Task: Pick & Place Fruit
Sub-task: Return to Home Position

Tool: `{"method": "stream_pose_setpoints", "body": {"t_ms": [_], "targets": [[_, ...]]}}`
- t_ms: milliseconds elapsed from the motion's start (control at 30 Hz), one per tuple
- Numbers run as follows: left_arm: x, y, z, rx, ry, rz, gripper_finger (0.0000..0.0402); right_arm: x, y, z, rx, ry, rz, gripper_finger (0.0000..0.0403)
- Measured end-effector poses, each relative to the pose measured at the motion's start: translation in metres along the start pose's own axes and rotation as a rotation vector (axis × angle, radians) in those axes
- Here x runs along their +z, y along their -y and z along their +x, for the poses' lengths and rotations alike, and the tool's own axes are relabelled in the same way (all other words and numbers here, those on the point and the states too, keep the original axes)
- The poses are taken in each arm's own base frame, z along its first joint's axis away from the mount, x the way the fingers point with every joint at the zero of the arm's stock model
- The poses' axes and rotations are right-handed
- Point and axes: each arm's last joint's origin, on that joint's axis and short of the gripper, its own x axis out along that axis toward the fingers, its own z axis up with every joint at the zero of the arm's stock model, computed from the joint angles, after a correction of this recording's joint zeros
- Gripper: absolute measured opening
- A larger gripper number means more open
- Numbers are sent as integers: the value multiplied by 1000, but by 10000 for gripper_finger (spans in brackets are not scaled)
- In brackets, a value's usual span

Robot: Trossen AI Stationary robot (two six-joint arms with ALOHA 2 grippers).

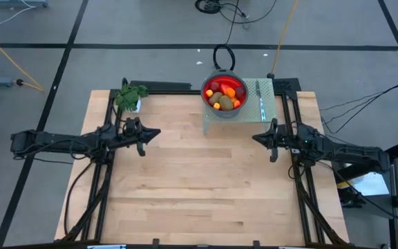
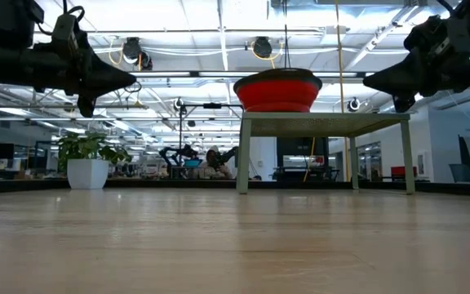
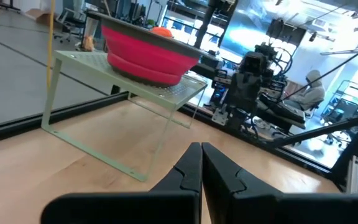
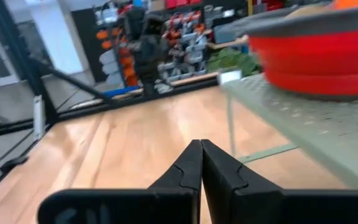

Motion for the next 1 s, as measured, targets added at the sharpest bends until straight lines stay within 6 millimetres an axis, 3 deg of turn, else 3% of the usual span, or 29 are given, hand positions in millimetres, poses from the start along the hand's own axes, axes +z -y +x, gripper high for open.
{"method": "stream_pose_setpoints", "body": {"t_ms": [233, 500, 667, 1000], "targets": [[4, -3, 0, 6, 33, 13, 6, 7, -11, 1, 82, 4, -79, 0], [11, -7, -5, -46, 48, 57, 6, 22, -13, -16, -2, -189, -28, 0], [10, -12, -9, -47, 16, 60, 4, 24, -14, -24, -6, -178, -52, 0], [6, -17, -12, -43, -53, 70, 8, 5, -9, -27, -39, -149, -60, 0]]}}
